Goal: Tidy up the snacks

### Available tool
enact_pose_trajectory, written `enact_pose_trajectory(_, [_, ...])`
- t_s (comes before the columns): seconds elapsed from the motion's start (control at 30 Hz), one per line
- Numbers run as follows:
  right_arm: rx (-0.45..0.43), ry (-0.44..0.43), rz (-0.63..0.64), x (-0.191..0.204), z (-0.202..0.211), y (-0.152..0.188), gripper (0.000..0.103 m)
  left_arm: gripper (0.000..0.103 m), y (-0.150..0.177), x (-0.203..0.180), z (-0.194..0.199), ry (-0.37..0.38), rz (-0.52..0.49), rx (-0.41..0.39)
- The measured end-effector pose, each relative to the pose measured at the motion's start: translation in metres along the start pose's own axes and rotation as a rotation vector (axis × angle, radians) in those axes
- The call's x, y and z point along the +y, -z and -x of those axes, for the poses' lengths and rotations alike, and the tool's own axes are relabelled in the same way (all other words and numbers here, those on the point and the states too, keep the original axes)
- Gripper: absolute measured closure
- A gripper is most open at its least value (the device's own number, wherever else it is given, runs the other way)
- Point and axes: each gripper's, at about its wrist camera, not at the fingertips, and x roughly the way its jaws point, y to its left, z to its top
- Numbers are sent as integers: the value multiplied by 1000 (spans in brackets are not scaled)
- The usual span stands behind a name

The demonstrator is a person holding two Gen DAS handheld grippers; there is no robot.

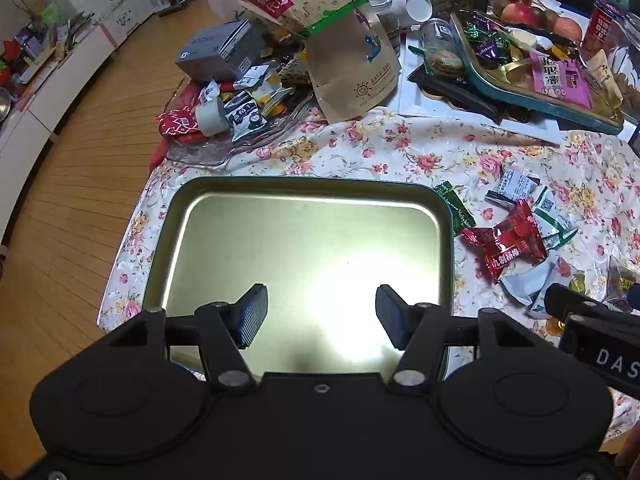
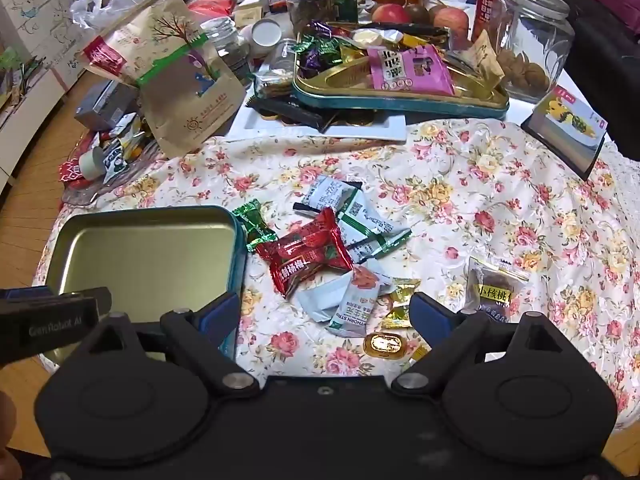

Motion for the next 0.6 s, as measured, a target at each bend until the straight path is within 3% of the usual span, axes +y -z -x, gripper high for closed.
enact_pose_trajectory(0.6, [67, 9, 15, 7, -10, -1, 8, 40, 3, 0, -2, 1, 4, 14])
